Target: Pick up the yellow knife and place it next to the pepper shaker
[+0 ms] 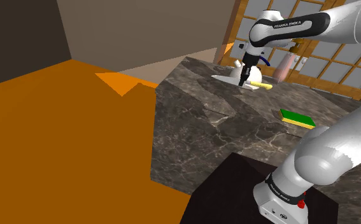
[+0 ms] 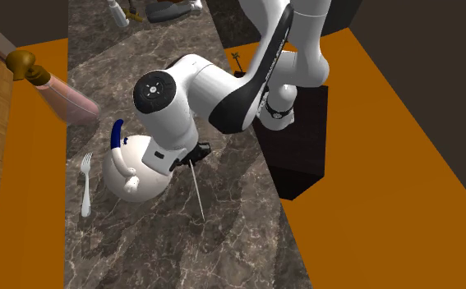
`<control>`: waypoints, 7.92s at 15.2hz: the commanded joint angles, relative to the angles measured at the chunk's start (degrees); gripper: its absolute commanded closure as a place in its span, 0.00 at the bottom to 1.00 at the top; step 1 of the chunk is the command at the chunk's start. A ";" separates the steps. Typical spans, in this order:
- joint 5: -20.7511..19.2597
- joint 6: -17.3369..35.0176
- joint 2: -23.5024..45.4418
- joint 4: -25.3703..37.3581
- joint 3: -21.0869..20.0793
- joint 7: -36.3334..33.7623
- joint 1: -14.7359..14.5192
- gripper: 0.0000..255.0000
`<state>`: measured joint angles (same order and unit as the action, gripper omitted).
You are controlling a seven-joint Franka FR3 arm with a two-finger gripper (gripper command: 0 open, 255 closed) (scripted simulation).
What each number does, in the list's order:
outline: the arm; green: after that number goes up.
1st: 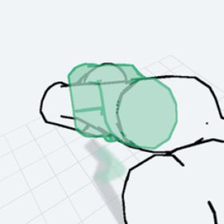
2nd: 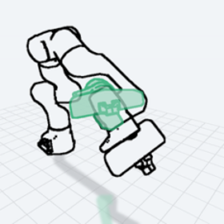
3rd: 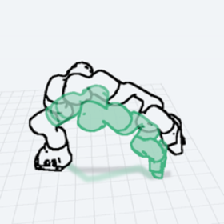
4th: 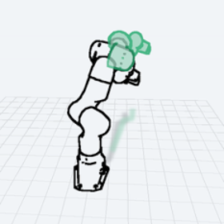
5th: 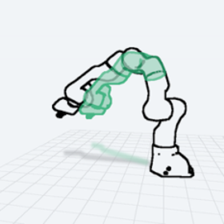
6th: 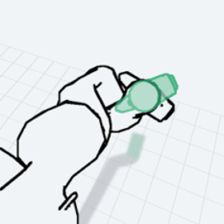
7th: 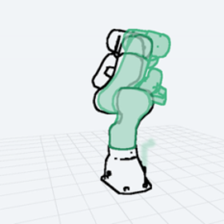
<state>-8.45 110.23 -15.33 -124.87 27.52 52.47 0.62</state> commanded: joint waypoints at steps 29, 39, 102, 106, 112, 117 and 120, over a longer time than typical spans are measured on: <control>0.64 -21.91 -0.23 21.76 -0.87 1.98 -0.31 1.00; -5.32 -23.04 -8.66 16.59 5.32 12.22 4.79 1.00; -16.92 -5.75 -8.91 25.98 77.44 56.63 -19.48 1.00; -17.69 -3.73 -9.50 24.15 78.09 56.07 -19.65 1.00; -17.70 -3.73 -9.50 24.15 78.10 56.07 -19.66 1.00; -17.70 -3.74 -9.50 24.16 78.10 56.07 -19.66 0.00; -17.04 -5.35 -8.98 25.59 77.52 56.51 -19.48 0.00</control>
<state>-25.73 105.76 -24.46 -100.16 105.20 108.79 -18.75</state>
